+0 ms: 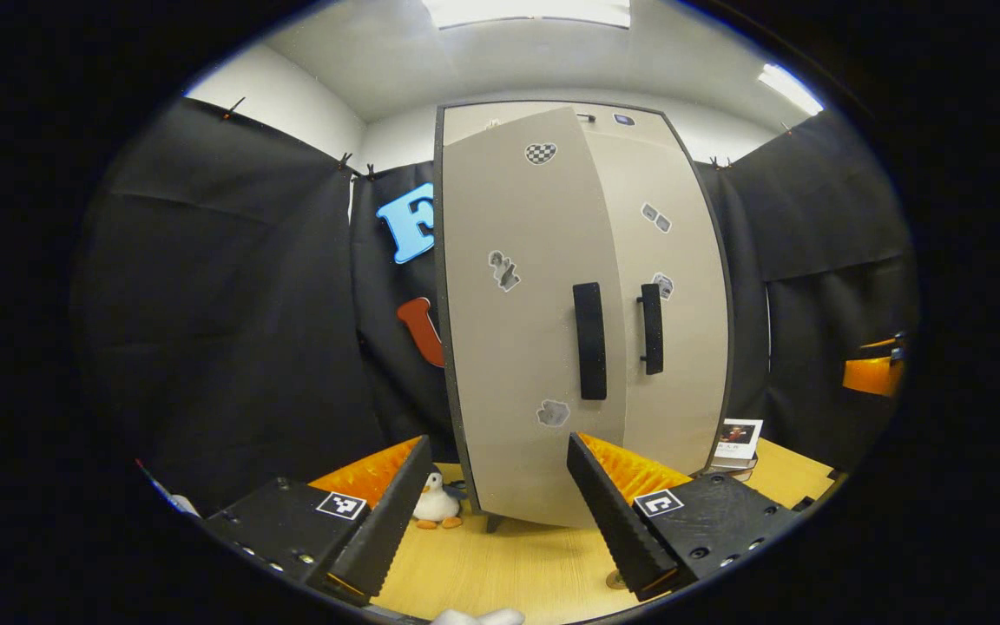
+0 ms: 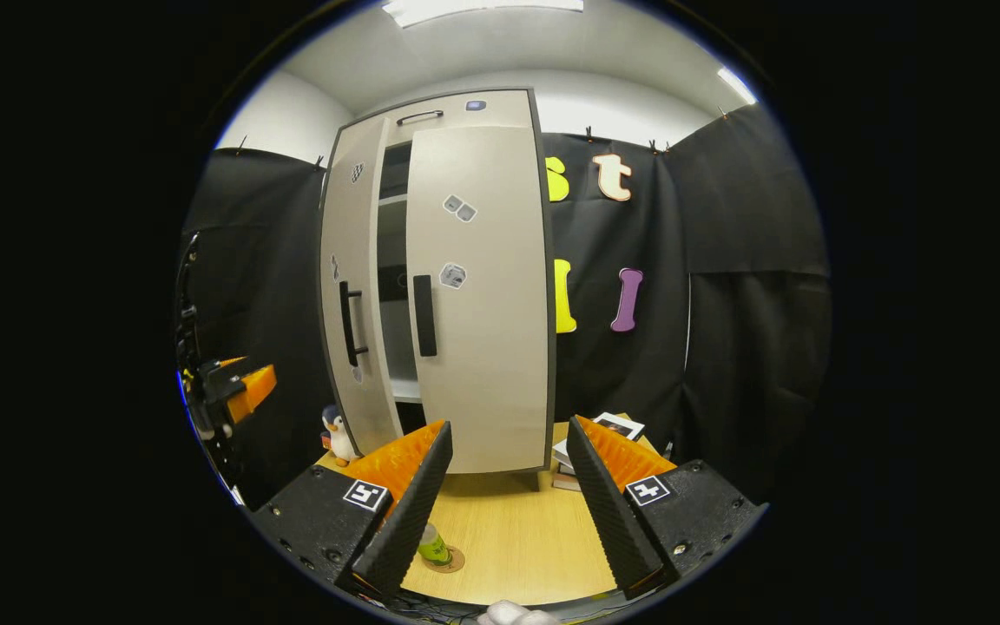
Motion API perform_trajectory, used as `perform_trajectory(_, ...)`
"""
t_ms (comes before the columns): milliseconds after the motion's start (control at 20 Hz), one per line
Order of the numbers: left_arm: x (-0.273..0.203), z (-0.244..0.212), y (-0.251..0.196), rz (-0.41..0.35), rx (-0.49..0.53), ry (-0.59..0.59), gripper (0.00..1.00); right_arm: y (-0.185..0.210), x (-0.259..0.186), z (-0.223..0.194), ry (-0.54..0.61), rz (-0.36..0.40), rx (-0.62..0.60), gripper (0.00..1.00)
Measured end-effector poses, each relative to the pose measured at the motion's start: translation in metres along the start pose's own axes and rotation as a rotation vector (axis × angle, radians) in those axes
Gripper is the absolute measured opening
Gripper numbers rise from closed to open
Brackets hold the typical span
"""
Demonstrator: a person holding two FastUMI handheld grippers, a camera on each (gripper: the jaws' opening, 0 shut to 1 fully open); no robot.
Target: Grasp the bottle in the cabinet with the left hand and place it on the coaster, then close the right door with the right hand and the left door with the left hand.
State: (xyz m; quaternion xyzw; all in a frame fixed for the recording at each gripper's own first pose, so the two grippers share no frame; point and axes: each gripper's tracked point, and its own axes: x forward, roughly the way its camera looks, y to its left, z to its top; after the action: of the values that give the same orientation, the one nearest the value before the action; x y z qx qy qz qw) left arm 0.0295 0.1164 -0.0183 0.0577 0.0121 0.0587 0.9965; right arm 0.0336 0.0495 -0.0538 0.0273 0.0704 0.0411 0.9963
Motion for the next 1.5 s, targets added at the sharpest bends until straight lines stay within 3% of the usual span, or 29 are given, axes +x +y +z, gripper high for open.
perform_trajectory(200, -0.016, -0.010, -0.017, -0.026, -0.043, 0.010, 0.96, 0.012, 0.005, -0.010, 0.015, 0.025, 0.006, 0.82)
perform_trajectory(1500, -0.030, -0.018, -0.011, -0.012, -0.027, 0.033, 0.96, 0.020, -0.004, -0.006, -0.041, 0.021, -0.046, 0.82)
